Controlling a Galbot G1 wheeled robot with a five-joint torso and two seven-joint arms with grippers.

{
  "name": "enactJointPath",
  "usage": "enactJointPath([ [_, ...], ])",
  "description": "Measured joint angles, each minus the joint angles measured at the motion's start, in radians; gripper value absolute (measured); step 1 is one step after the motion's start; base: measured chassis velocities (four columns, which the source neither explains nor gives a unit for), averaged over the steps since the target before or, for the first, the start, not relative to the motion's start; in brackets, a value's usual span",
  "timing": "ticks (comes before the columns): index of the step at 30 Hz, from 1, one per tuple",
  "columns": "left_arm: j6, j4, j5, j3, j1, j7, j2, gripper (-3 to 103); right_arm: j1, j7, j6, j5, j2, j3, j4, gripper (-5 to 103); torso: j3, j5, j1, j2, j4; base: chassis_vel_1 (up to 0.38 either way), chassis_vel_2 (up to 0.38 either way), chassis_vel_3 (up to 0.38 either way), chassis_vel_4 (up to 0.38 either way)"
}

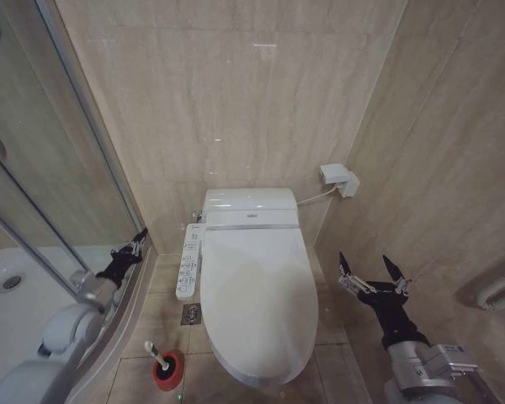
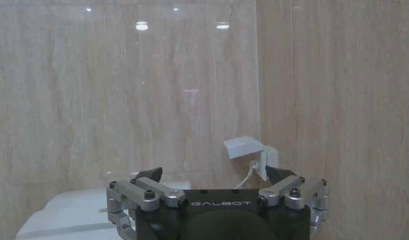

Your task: Open the toilet lid, clean the toilet bowl with a toilet brush, close the toilet lid, and flush.

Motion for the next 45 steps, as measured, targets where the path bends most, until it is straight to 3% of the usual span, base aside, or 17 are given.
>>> enactJointPath([
  [8,-0.007,0.03,-0.004,0.017,-0.027,0.003,0.001,0,0.0,0.0,0.0,0.0,0.0,0.0,0.0,100,0.0,0.0002,0.0,0.0,0.0011,0.0,0.0,0.0,0.0],
  [20,-0.084,0.34,0.001,0.229,-0.312,0.029,-0.017,0,0.0,0.0,0.0,0.0,0.0,0.0,0.0,100,0.0,0.0001,0.0,0.0,0.0003,0.0,0.0,0.0,0.0],
  [28,-0.091,0.37,0.002,0.251,-0.337,0.034,-0.022,0,0.0,0.0,0.0,0.0,0.0,0.0,0.0,100,0.0,0.0001,0.0,0.0,0.0013,0.0,0.0,0.0,0.0],
  [35,-0.128,0.541,0.002,0.398,-0.499,0.073,-0.065,0,0.0,0.0,0.0,0.0,0.0,0.0,0.0,100,0.0,0.0001,0.0,0.0,0.0002,0.0,0.0,0.0,0.0],
  [38,-0.155,0.666,0.002,0.506,-0.619,0.1,-0.098,0,0.0,0.0,0.0,0.0,0.0,0.0,0.0,100,0.0,0.0002,0.0,0.0,0.0001,0.0,0.0,0.0,0.0],
  [45,-0.162,0.698,0.002,0.533,-0.648,0.108,-0.106,0,0.0,0.0,0.0,0.0,0.0,0.0,0.0,100,0.0,0.0001,0.0,0.0,0.0012,0.0,0.0,0.0,0.0],
])
